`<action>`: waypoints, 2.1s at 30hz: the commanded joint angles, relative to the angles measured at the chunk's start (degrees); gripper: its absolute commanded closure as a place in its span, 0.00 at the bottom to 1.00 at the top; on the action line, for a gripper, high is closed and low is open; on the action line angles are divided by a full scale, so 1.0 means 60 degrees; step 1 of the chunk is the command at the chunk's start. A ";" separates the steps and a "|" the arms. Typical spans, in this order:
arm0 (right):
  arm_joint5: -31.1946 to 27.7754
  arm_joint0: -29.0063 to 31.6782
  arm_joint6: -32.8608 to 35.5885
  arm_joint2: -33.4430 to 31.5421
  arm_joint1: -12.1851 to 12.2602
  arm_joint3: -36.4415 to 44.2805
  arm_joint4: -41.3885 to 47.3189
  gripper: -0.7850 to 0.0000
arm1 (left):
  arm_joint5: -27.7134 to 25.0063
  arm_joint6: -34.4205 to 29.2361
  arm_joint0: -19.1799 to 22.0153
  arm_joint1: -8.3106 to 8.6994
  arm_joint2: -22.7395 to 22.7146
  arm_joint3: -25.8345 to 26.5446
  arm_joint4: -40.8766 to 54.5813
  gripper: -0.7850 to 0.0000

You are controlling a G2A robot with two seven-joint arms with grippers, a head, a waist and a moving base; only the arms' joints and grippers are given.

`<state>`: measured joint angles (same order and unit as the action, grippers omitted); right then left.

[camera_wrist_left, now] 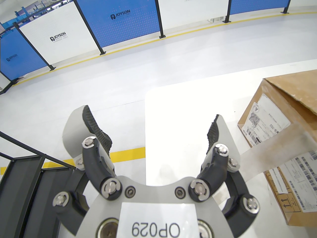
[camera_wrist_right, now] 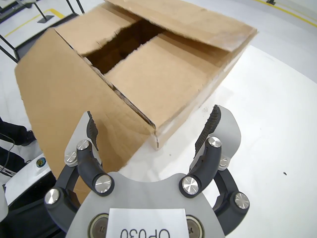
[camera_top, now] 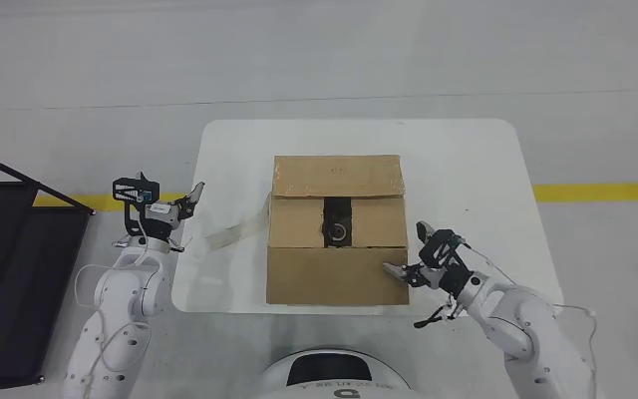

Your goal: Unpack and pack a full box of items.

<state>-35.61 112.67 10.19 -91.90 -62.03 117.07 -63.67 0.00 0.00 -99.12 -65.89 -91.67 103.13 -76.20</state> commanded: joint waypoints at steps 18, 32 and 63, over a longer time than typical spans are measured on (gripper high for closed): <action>0.0638 -0.0094 0.0093 -0.0097 0.0001 0.0601 -0.0001 0.00 | 0.0000 0.0000 0.0000 0.0000 0.0000 0.0000 0.0000 0.00; 0.2409 -0.1997 0.1687 0.1159 -0.0097 -0.0218 -0.1640 0.00 | 0.0000 0.0000 0.0000 0.0000 0.0000 0.0000 0.0000 0.00; 0.6817 -0.7509 0.5842 0.4101 -0.0923 -0.2486 -0.2352 0.00 | 0.0000 0.0000 0.0000 0.0000 0.0000 0.0000 0.0000 0.00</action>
<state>4.92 71.75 41.40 -68.35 -67.09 105.86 -80.12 0.00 0.00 -99.12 -65.89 -91.67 103.13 -76.20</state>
